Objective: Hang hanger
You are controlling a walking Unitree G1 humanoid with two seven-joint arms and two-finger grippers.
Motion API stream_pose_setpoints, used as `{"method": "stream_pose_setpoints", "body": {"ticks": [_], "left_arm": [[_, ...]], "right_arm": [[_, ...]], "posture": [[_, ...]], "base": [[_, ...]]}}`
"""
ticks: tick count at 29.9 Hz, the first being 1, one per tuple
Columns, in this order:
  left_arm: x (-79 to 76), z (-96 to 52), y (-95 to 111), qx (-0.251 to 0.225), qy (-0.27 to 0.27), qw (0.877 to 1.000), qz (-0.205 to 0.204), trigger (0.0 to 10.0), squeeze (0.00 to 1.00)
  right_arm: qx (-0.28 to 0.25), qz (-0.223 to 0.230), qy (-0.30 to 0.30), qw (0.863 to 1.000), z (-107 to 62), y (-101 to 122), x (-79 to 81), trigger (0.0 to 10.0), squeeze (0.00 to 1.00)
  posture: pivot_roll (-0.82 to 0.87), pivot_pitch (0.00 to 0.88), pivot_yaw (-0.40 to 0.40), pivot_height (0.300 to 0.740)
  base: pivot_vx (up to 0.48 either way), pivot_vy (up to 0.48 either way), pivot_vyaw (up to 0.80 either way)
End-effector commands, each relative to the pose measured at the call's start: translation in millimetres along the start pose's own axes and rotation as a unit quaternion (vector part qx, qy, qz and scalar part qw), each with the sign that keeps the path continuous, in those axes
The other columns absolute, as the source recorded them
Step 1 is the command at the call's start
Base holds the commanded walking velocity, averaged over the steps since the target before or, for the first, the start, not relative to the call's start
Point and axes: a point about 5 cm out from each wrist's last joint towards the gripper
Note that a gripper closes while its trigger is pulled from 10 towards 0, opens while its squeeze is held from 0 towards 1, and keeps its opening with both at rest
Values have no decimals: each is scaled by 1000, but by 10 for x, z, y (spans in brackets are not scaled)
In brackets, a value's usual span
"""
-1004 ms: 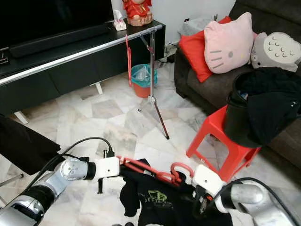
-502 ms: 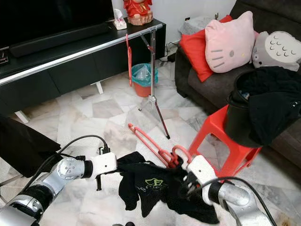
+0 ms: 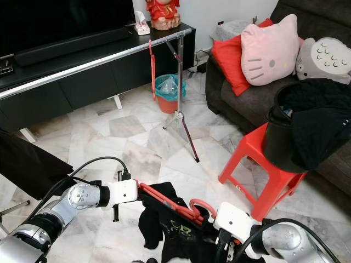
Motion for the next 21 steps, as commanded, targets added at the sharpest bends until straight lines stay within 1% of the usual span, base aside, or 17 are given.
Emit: {"method": "stream_pose_setpoints", "body": {"ticks": [1, 3, 4, 5, 7, 8, 9, 10, 14, 15, 17, 19, 21], "left_arm": [[284, -205, 9, 2, 64, 998, -10, 10000, 0], [270, -208, 18, -2, 44, 999, -19, 10000, 0], [260, -213, 20, -7, 27, 999, -36, 10000, 0], [260, -213, 20, -7, 27, 999, -36, 10000, 0], [243, -221, 1, -1, 6, 999, -49, 10000, 0], [191, -245, -68, 30, -38, 997, -56, 10000, 0], [191, -245, -68, 30, -38, 997, -56, 10000, 0], [156, -271, -131, 58, -66, 994, -61, 10000, 0], [111, -330, -230, 105, -106, 987, -62, 10000, 0], [99, -345, -247, 115, -118, 984, -62, 10000, 0], [94, -355, -257, 123, -126, 982, -62, 10000, 0], [101, -361, -253, 124, -126, 982, -62, 10000, 0], [147, -352, -206, 109, -101, 988, -41, 10000, 0]], "right_arm": [[75, 13, 41, 996, 45, -234, 162, 10000, 0], [91, 7, 19, 996, 102, -252, 118, 10000, 0], [95, 9, -10, 995, 142, -230, 48, 10000, 0], [95, 9, -10, 995, 142, -230, 48, 10000, 0], [89, 10, -29, 996, 165, -173, -10, 10000, 0], [84, 3, -35, 996, 181, -103, -45, 10000, 0], [84, 3, -35, 996, 181, -103, -45, 10000, 0], [84, -3, -33, 996, 189, -73, -51, 10000, 0], [88, -10, -41, 995, 186, -58, -87, 10000, 0], [97, -16, -40, 994, 179, -83, -95, 10000, 0], [107, -22, -38, 993, 169, -112, -99, 10000, 0], [105, -19, -40, 994, 166, -110, -106, 10000, 0], [87, -15, -34, 996, 163, -64, -103, 10000, 0]], "posture": [[-24, 63, 75, 740], [-20, 65, 80, 740], [-20, 66, 81, 740], [-20, 66, 81, 740], [-19, 68, 87, 740], [-12, 69, 92, 740], [-12, 69, 92, 740], [-11, 69, 94, 740], [-14, 68, 98, 740], [-14, 68, 98, 740], [-12, 68, 99, 740], [-10, 66, 98, 740], [-8, 66, 98, 740]], "base": [[0, 0, 0], [0, 0, 0], [0, 0, 0], [0, 0, 0], [0, 0, 0], [0, 0, 0], [0, 0, 0], [0, 0, 0], [0, 0, 0], [0, 0, 0], [0, 0, 0], [0, 0, 0], [0, 0, 0]]}}
Point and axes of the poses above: a point about 5 cm out from each wrist's last joint towards the gripper, its own z axis pointing out of the wrist towards the gripper, its own y axis along the axis of the wrist's last joint, x = y × z, and after that the axes turned 15 degrees about -z, right-handed
